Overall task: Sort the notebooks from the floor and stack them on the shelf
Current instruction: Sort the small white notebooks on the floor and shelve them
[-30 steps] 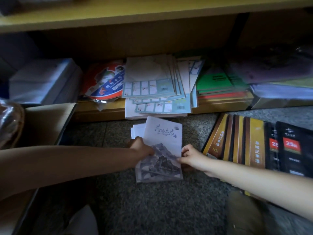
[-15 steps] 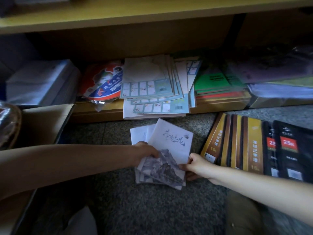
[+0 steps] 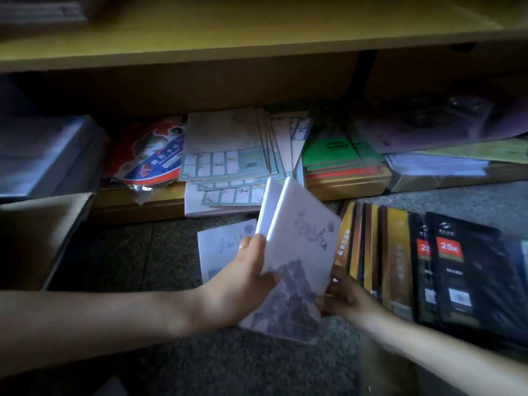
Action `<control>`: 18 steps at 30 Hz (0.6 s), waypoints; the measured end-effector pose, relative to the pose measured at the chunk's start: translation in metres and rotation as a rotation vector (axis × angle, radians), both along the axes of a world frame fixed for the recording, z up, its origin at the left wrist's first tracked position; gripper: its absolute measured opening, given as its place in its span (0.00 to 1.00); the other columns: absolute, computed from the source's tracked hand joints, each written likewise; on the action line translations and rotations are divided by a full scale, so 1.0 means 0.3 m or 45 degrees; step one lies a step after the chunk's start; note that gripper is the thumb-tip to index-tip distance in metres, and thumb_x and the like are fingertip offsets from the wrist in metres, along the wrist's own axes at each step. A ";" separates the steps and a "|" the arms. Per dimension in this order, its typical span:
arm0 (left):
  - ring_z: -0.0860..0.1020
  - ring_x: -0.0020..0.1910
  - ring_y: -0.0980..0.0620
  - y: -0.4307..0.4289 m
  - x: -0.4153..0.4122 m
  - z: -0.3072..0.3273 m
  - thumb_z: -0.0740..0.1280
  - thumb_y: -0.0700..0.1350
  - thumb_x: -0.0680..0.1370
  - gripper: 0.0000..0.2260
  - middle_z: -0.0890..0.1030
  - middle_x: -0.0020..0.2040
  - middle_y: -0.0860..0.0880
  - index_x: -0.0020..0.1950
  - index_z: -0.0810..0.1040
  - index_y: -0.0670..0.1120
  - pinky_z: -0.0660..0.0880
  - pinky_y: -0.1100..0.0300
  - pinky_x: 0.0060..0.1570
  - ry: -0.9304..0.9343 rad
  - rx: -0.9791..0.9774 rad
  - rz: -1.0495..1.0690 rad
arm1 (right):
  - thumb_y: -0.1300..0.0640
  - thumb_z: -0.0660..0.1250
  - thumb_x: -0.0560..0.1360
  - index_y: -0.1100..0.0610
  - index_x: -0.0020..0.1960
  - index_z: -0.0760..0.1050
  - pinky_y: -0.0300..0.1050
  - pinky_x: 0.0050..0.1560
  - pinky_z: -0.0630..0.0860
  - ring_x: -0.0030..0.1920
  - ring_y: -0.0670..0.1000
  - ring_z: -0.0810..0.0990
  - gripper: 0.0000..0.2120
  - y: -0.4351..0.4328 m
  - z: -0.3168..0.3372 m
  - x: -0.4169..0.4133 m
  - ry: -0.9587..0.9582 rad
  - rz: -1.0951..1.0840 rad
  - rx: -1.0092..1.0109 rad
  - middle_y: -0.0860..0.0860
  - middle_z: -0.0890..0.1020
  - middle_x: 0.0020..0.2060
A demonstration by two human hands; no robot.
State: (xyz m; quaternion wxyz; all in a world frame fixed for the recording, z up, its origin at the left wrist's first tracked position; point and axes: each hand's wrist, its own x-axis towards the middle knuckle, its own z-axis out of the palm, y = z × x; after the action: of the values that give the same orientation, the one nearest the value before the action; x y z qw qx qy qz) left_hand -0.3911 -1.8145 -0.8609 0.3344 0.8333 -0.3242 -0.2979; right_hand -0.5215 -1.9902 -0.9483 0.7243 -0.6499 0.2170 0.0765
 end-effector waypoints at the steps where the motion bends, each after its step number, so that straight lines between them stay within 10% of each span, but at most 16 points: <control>1: 0.71 0.47 0.45 0.003 -0.004 0.043 0.64 0.41 0.78 0.10 0.65 0.47 0.51 0.51 0.62 0.45 0.69 0.50 0.51 -0.110 -0.078 -0.061 | 0.52 0.80 0.59 0.56 0.58 0.66 0.42 0.40 0.77 0.44 0.50 0.83 0.34 -0.006 0.025 0.018 -0.072 -0.043 -0.032 0.59 0.82 0.49; 5: 0.76 0.47 0.53 0.014 0.039 0.199 0.62 0.40 0.78 0.16 0.70 0.52 0.52 0.60 0.60 0.55 0.73 0.51 0.48 -0.384 -0.383 -0.159 | 0.74 0.66 0.71 0.57 0.58 0.63 0.39 0.40 0.78 0.42 0.47 0.83 0.22 -0.036 0.166 0.128 -0.340 -0.237 -0.080 0.49 0.85 0.44; 10: 0.74 0.53 0.61 0.022 0.165 0.350 0.58 0.44 0.77 0.18 0.73 0.56 0.54 0.66 0.63 0.53 0.71 0.66 0.53 -0.527 -0.706 0.076 | 0.66 0.66 0.74 0.56 0.61 0.67 0.36 0.45 0.76 0.50 0.44 0.81 0.18 -0.006 0.385 0.316 -0.698 -0.304 -0.165 0.45 0.84 0.50; 14: 0.76 0.37 0.61 0.048 0.284 0.465 0.57 0.36 0.81 0.12 0.80 0.41 0.56 0.56 0.70 0.53 0.75 0.66 0.39 -0.387 -1.021 0.397 | 0.47 0.66 0.72 0.42 0.65 0.66 0.30 0.51 0.73 0.54 0.34 0.77 0.22 0.048 0.573 0.455 -0.804 -0.157 -0.188 0.35 0.80 0.54; 18: 0.77 0.39 0.52 0.111 0.417 0.560 0.56 0.35 0.81 0.13 0.80 0.45 0.48 0.57 0.72 0.51 0.75 0.57 0.39 -0.375 -1.184 0.539 | 0.56 0.64 0.75 0.39 0.65 0.65 0.41 0.52 0.78 0.56 0.45 0.80 0.22 0.101 0.714 0.605 -0.684 0.142 -0.001 0.43 0.80 0.57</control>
State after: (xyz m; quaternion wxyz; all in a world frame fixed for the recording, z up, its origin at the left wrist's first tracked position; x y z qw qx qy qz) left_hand -0.2659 -1.7811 -0.6929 0.6724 0.6772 -0.2902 0.0714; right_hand -0.3401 -1.9600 -0.7341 0.7503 -0.6582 -0.0189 -0.0588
